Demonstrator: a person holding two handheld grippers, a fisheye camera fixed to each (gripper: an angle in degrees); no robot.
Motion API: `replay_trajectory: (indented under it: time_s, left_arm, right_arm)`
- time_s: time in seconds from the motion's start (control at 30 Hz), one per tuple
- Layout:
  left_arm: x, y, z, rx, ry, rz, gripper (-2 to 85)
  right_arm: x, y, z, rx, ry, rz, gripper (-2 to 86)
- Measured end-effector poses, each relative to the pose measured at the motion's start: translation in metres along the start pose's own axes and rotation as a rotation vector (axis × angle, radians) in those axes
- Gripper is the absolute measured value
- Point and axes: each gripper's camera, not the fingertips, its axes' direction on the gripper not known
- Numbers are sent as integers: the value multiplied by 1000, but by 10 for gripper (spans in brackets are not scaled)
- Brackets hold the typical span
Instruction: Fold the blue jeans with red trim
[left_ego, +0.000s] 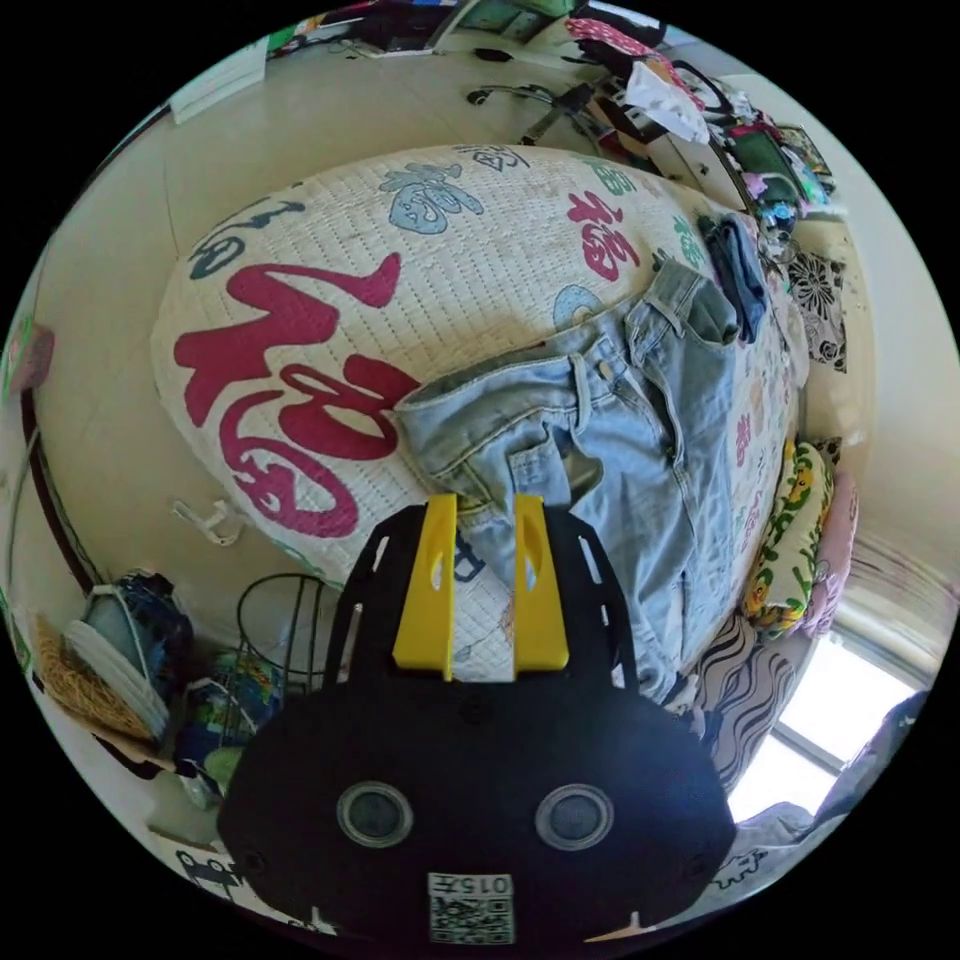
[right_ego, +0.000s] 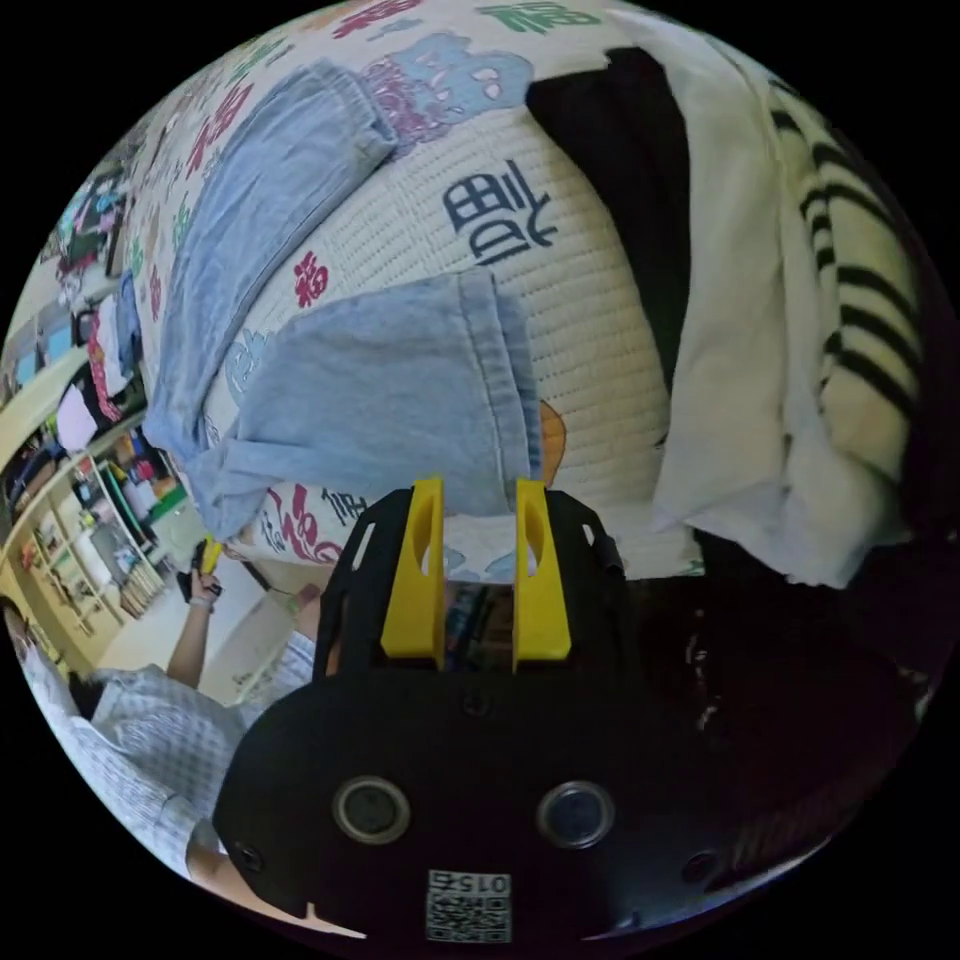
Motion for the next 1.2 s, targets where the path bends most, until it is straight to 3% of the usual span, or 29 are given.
replay_trajectory:
  time_s: [0.07, 0.13, 0.23, 0.37, 0.43, 0.5, 0.57, 0.67, 0.87, 1.1, 1.2]
  left_arm:
    - [1, -4, 12, 5, -9, -20, 80]
    - [4, -12, 25, -32, -74, -23, 63]
    - [20, -23, 28, -90, -153, 68, 48]
    - [40, -28, 21, -120, -235, 194, 42]
    - [46, -30, 19, -122, -233, 230, 40]
    - [49, -31, 25, -125, -234, 232, 38]
    - [50, -32, 35, -126, -247, 221, 38]
    - [56, -35, 48, -122, -259, 211, 38]
    - [84, -47, 65, -185, -302, 284, 27]
    - [101, -49, 74, -200, -374, 345, 24]
    - [89, -48, 103, -241, -405, 256, 37]
  right_arm:
    - [16, -3, 14, 10, -80, 46, 86]
    - [17, -6, 23, -27, -118, 24, 6]
    - [12, -6, 19, -72, -94, -58, -5]
    - [24, 3, -12, -111, 63, -82, -2]
    - [30, 7, -20, -97, 47, -92, 9]
    - [33, 7, -13, -117, 6, -86, 86]
    - [32, 0, 8, -137, 28, -78, 103]
    - [31, -10, 27, -118, -45, -52, 73]
    - [14, -8, 12, -165, 24, -148, 8]
    - [15, 3, -33, -237, 58, -154, 37]
    - [10, -2, 1, -385, 223, -130, 59]
